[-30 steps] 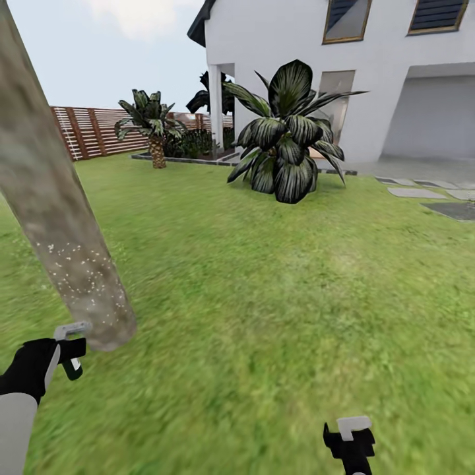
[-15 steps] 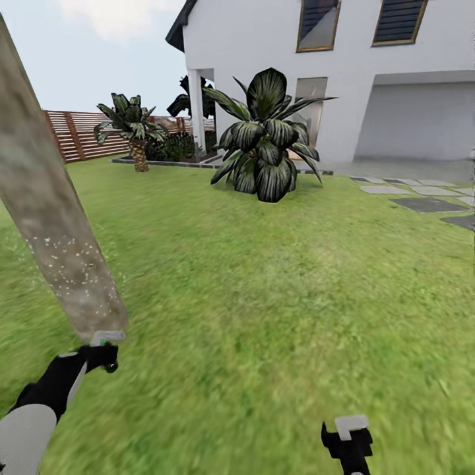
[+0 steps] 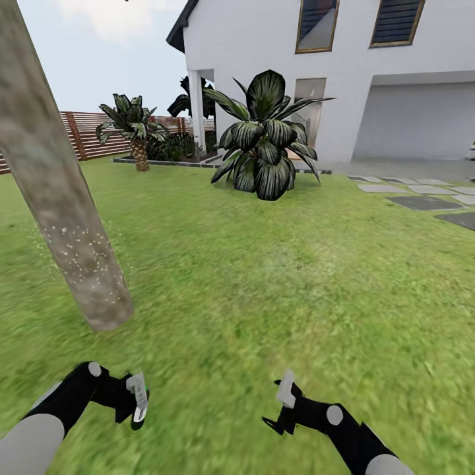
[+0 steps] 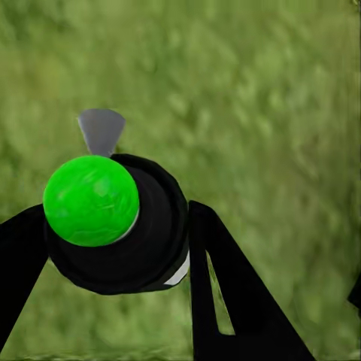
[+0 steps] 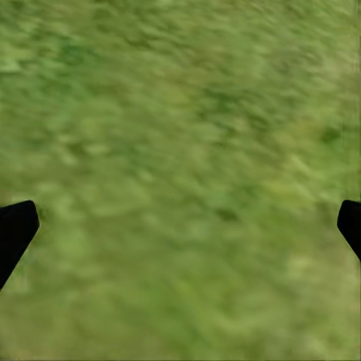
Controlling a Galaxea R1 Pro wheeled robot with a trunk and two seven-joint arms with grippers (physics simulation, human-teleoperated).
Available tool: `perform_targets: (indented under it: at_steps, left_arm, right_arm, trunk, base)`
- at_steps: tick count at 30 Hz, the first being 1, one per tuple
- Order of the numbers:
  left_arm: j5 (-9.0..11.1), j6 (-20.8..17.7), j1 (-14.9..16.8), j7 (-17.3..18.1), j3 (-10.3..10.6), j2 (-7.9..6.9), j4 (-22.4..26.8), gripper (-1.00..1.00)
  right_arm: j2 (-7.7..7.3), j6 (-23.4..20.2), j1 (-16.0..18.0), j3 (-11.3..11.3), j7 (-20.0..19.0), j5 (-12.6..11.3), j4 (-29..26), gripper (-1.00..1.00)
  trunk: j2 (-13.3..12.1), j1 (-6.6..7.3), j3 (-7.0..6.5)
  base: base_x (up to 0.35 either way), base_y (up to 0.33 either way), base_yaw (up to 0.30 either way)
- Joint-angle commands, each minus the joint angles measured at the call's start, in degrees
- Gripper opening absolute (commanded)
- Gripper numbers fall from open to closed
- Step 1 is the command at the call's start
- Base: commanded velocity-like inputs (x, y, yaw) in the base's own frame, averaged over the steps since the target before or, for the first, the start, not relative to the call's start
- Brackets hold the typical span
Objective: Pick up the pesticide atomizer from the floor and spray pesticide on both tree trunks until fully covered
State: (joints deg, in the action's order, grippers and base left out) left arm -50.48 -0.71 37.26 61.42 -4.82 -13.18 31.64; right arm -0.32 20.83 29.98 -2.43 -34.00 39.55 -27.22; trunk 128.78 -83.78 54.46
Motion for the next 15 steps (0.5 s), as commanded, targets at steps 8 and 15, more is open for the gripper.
perform_targets:
  at_steps: [8,15]
  left_arm:
    - [-1.85,-0.68,0.10,3.37,2.93,3.24,0.17,-1.00]
    - [-1.82,-0.69,0.20,3.04,3.04,5.06,0.17,-1.00]
  right_arm:
    - [1.66,0.29,0.13,-0.22,-7.93,0.35,-1.15,1.00]
    - [3.73,0.35,0.12,-0.30,-13.48,0.37,-1.42,-1.00]
  trunk:
    - [0.02,0.01,0.05]
    - [0.02,0.01,0.05]
  base:
    - [-0.002,0.000,0.000]
    - [0.000,0.000,0.000]
